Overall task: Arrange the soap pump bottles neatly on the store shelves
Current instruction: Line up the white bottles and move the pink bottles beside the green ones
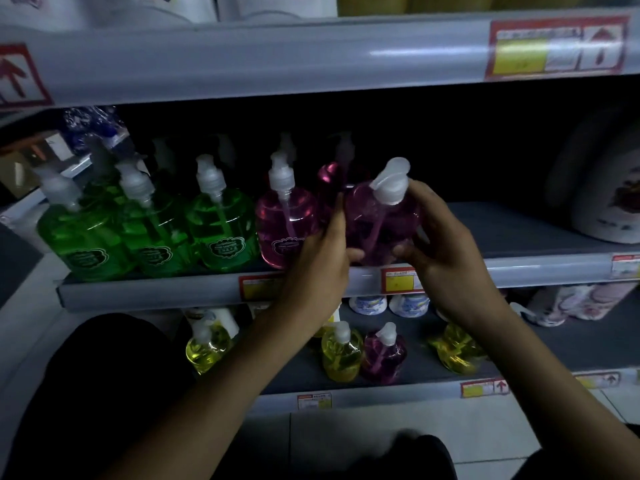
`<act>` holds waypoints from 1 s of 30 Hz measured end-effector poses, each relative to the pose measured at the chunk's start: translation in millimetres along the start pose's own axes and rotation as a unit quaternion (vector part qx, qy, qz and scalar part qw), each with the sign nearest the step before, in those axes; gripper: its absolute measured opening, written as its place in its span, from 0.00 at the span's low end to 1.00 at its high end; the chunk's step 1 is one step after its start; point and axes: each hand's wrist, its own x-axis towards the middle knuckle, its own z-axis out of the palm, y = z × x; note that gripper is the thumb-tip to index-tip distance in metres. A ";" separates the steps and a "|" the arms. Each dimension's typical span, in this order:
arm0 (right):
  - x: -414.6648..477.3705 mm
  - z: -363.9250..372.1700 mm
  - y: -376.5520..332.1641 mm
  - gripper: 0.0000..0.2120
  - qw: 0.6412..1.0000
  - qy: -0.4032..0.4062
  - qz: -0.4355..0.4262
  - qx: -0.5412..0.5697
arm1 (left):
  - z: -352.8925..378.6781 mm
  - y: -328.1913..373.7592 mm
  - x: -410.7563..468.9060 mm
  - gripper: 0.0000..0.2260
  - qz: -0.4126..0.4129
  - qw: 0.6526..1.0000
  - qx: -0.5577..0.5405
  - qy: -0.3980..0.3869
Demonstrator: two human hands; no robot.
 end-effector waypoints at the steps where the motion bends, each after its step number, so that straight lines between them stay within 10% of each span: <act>1: 4.2 -0.3 4.5 0.35 1.000 -0.005 -0.004 -0.009 | 1.4 0.9 1.2 0.34 0.004 1.000 0.019 0.016; 16: 32.6 13.3 22.2 0.31 0.998 0.017 0.031 -0.056 | 5.3 -8.2 5.9 0.32 -0.034 0.995 0.089 0.015; 21: 28.6 14.6 27.6 0.42 0.991 -0.011 0.091 -0.096 | -19.2 -14.4 -17.3 0.19 0.028 0.972 0.142 0.183; 30: 25.5 23.1 25.2 0.46 0.979 -0.017 0.071 -0.189 | -38.4 -35.4 -11.2 0.35 -0.007 0.974 0.201 0.107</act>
